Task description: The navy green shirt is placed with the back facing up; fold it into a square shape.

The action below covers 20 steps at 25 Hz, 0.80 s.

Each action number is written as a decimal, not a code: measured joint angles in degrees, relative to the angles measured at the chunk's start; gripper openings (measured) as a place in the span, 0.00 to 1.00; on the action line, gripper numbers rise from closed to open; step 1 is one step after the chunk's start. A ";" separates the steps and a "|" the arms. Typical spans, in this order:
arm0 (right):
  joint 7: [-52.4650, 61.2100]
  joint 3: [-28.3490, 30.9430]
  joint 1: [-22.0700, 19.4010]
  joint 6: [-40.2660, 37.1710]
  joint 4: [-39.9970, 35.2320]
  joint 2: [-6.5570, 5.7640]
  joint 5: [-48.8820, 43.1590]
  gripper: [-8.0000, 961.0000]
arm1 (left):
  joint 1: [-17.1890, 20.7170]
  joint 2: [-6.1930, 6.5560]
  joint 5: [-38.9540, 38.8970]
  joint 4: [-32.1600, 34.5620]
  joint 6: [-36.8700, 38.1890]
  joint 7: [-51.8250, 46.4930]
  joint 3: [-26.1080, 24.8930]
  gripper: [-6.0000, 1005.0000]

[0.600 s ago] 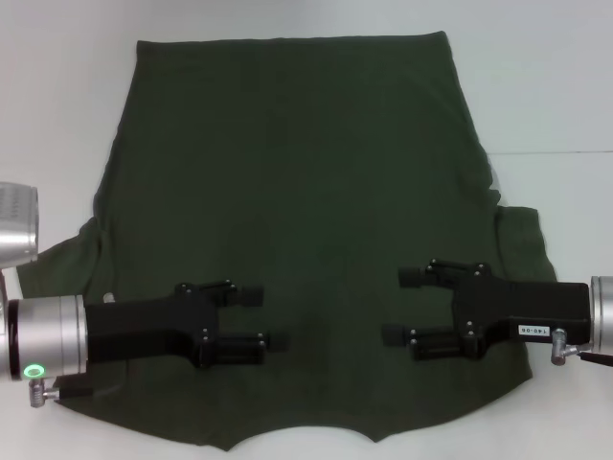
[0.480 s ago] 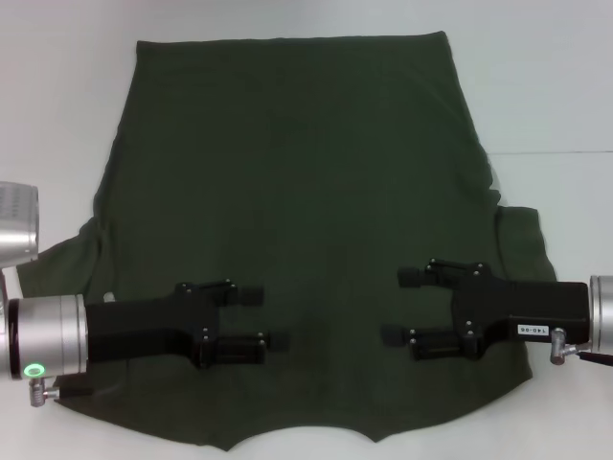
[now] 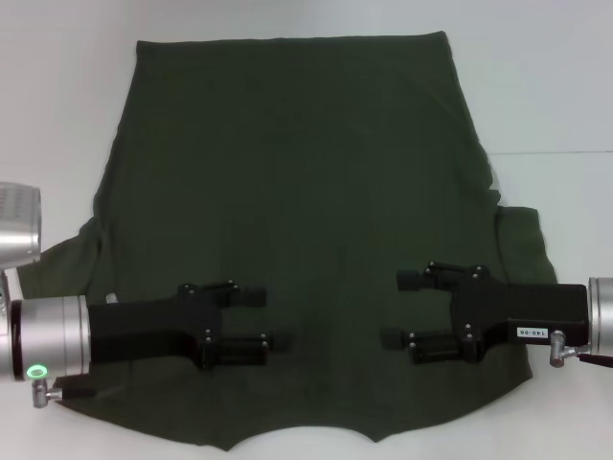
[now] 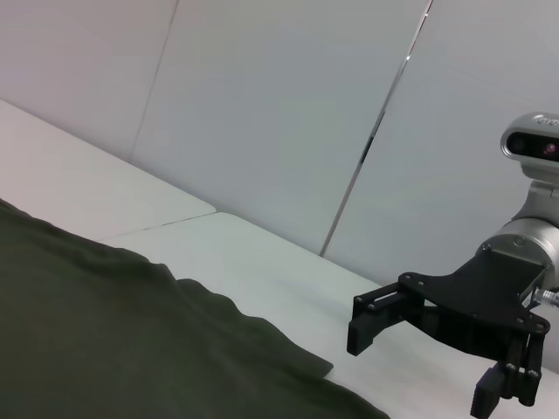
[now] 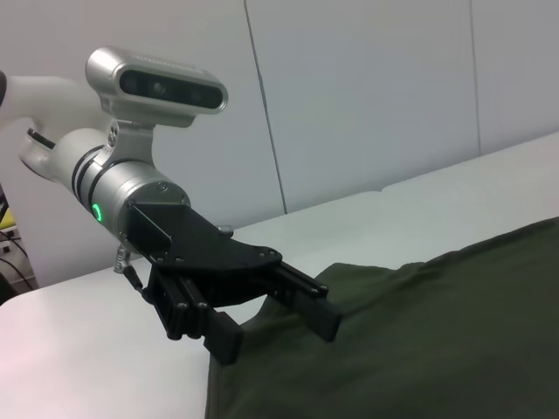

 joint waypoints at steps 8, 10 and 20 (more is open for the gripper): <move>-0.08 0.00 0.15 -0.01 -0.11 0.02 -0.05 0.98 | 0.16 -0.23 -4.33 1.02 0.02 -5.00 -0.33 0.88; -0.09 0.00 0.18 -0.01 -0.23 0.06 -0.05 0.98 | 0.19 0.06 -7.41 2.49 0.05 -11.27 -0.30 0.88; -0.18 0.00 0.74 -0.20 -0.43 0.08 -0.04 0.98 | 3.43 2.28 -14.79 14.78 0.95 -42.40 0.06 0.88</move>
